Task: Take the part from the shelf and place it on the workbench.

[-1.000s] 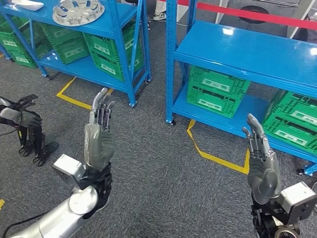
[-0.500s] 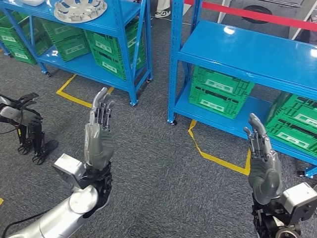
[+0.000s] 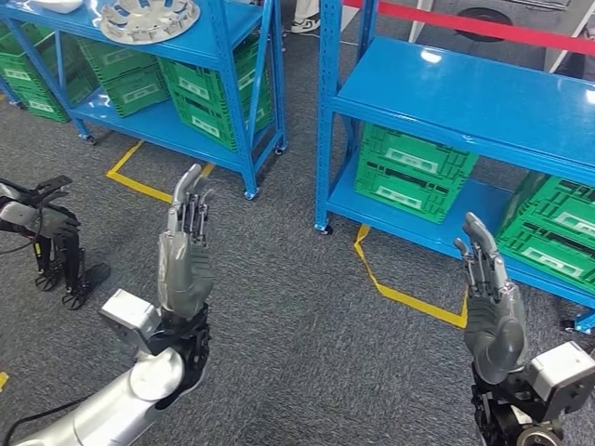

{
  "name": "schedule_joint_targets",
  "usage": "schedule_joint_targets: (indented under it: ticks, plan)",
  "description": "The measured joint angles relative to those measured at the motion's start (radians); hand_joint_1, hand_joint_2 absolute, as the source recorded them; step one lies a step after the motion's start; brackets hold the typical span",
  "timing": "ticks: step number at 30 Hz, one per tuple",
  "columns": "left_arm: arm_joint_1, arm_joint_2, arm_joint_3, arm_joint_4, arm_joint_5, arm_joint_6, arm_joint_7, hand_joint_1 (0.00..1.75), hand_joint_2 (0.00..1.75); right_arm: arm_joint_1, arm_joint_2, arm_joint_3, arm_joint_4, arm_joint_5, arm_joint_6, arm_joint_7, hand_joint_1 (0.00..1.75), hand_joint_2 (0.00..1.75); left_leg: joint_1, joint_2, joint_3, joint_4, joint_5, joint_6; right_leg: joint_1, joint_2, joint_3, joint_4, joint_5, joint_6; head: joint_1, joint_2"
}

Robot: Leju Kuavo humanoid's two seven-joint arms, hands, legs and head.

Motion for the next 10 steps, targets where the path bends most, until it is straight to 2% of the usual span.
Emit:
schedule_joint_targets:
  ticks: [1, 2, 4, 5, 6, 7, 8, 9, 10]
  plan:
    - [0.0, 0.0, 0.0, -0.001, -0.001, 0.0, 0.001, 0.0, 0.0, -0.001, 0.0, 0.0, -0.001, -0.001, 0.002, -0.001, 0.0, 0.0, 0.003, 0.003, 0.008, -0.009, 0.001, 0.003, 0.0, 0.0, -0.009, 0.022, -0.014, 0.002, 0.001, 0.0]
    - [0.0, 0.001, 0.0, -0.002, -0.002, 0.0, 0.001, 0.0, 0.0, -0.003, 0.0, 0.0, -0.002, -0.002, 0.004, -0.001, 0.0, 0.0, 0.007, 0.008, 0.017, -0.017, 0.001, 0.007, 0.001, -0.001, -0.03, 0.068, -0.038, 0.003, 0.003, 0.0]
    - [0.001, 0.001, 0.0, -0.003, -0.003, 0.002, 0.003, 0.0, 0.0, -0.004, 0.0, 0.001, -0.002, -0.003, 0.006, -0.002, 0.0, 0.0, 0.009, 0.017, 0.025, -0.021, -0.002, 0.011, -0.002, -0.003, -0.107, 0.218, -0.1, 0.005, 0.007, 0.0]
    - [0.002, 0.001, 0.0, -0.003, -0.003, 0.003, 0.003, 0.0, 0.0, -0.003, 0.0, 0.001, -0.002, -0.003, 0.006, -0.002, 0.0, 0.0, 0.009, 0.021, 0.027, -0.02, -0.004, 0.011, -0.004, -0.003, -0.147, 0.285, -0.118, 0.008, 0.008, 0.0]
    - [0.003, 0.001, -0.001, -0.003, -0.004, 0.004, 0.003, 0.0, 0.0, -0.002, 0.0, 0.002, -0.002, -0.004, 0.007, -0.002, 0.0, 0.0, 0.01, 0.024, 0.029, -0.02, -0.007, 0.009, -0.006, -0.004, -0.171, 0.318, -0.116, 0.01, 0.008, 0.0]
    - [0.004, 0.001, -0.001, -0.003, -0.004, 0.006, 0.003, 0.0, 0.0, -0.001, 0.0, 0.002, -0.002, -0.004, 0.008, -0.002, 0.0, 0.0, 0.011, 0.027, 0.032, -0.019, -0.009, 0.006, -0.008, -0.006, -0.175, 0.307, -0.094, 0.012, 0.008, 0.0]
    - [0.005, 0.001, -0.001, -0.003, -0.005, 0.007, 0.003, 0.0, 0.0, -0.001, 0.0, 0.002, -0.001, -0.004, 0.009, -0.002, 0.0, 0.0, 0.013, 0.03, 0.036, -0.018, -0.013, 0.002, -0.011, -0.011, -0.156, 0.255, -0.055, 0.013, 0.008, 0.0]
    - [0.006, 0.001, -0.001, -0.003, -0.007, 0.009, 0.003, 0.0, 0.0, -0.001, 0.0, 0.002, -0.001, -0.005, 0.011, -0.002, 0.0, 0.0, 0.015, 0.032, 0.04, -0.015, -0.017, -0.004, -0.013, -0.023, -0.126, 0.179, -0.011, 0.015, 0.009, 0.0]
    - [0.007, 0.001, -0.001, -0.003, -0.008, 0.009, 0.003, 0.0, 0.0, -0.001, 0.0, 0.002, -0.001, -0.005, 0.012, -0.002, 0.0, 0.0, 0.016, 0.033, 0.042, -0.013, -0.019, -0.008, -0.014, -0.029, -0.107, 0.135, 0.014, 0.016, 0.009, 0.0]
